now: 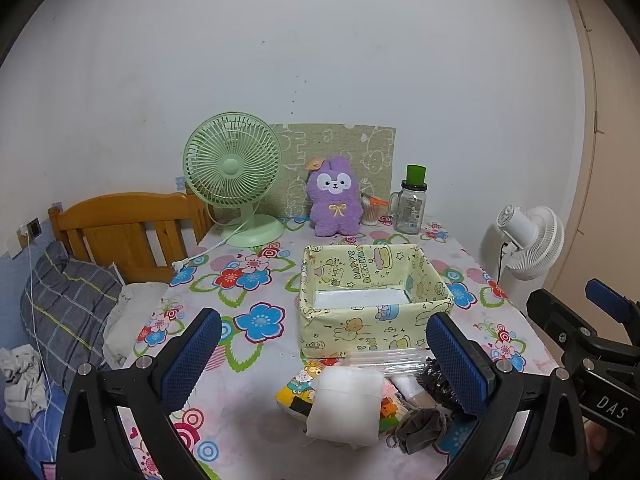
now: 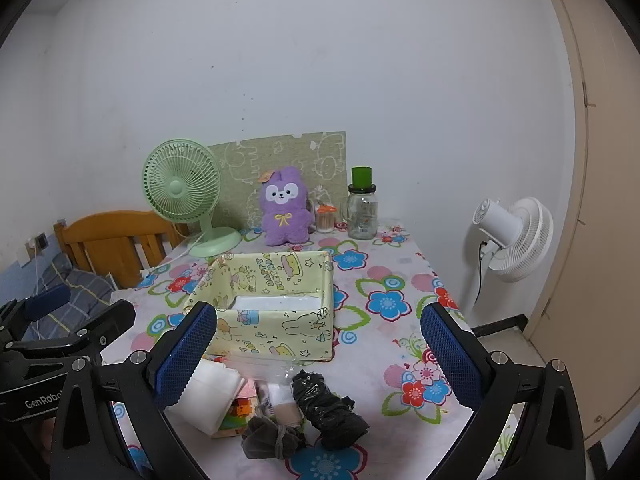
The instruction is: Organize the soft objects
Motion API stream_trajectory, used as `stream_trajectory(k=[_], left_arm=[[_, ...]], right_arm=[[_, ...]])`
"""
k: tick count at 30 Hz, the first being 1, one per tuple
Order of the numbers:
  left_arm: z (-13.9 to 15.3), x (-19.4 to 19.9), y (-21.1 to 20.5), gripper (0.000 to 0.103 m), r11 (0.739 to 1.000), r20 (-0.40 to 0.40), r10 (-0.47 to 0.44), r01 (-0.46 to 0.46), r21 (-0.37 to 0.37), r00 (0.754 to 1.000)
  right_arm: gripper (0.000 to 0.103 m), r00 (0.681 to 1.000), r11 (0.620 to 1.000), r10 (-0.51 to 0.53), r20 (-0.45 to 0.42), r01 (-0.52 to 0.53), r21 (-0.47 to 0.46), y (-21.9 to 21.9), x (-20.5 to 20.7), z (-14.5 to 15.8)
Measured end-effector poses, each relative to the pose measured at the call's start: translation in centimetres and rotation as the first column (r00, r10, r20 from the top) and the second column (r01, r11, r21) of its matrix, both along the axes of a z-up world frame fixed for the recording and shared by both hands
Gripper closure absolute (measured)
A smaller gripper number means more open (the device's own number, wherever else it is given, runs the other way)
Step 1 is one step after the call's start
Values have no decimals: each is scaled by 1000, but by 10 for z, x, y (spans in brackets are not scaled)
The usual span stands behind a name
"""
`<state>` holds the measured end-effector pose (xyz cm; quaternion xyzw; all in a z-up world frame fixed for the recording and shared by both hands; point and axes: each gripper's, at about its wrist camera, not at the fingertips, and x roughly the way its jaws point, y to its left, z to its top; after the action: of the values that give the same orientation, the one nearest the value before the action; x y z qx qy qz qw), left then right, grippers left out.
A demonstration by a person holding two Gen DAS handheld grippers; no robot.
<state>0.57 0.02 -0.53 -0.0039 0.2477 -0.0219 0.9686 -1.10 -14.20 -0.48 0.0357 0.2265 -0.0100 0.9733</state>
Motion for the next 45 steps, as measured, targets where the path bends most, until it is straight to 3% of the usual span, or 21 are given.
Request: stream_trajectory(k=[45], left_arm=[[-3,6,0,0,1000,-29,-24,23,-20,999]], right_arm=[[0,1000,1000,13,-3,-13,13,1,6,1]])
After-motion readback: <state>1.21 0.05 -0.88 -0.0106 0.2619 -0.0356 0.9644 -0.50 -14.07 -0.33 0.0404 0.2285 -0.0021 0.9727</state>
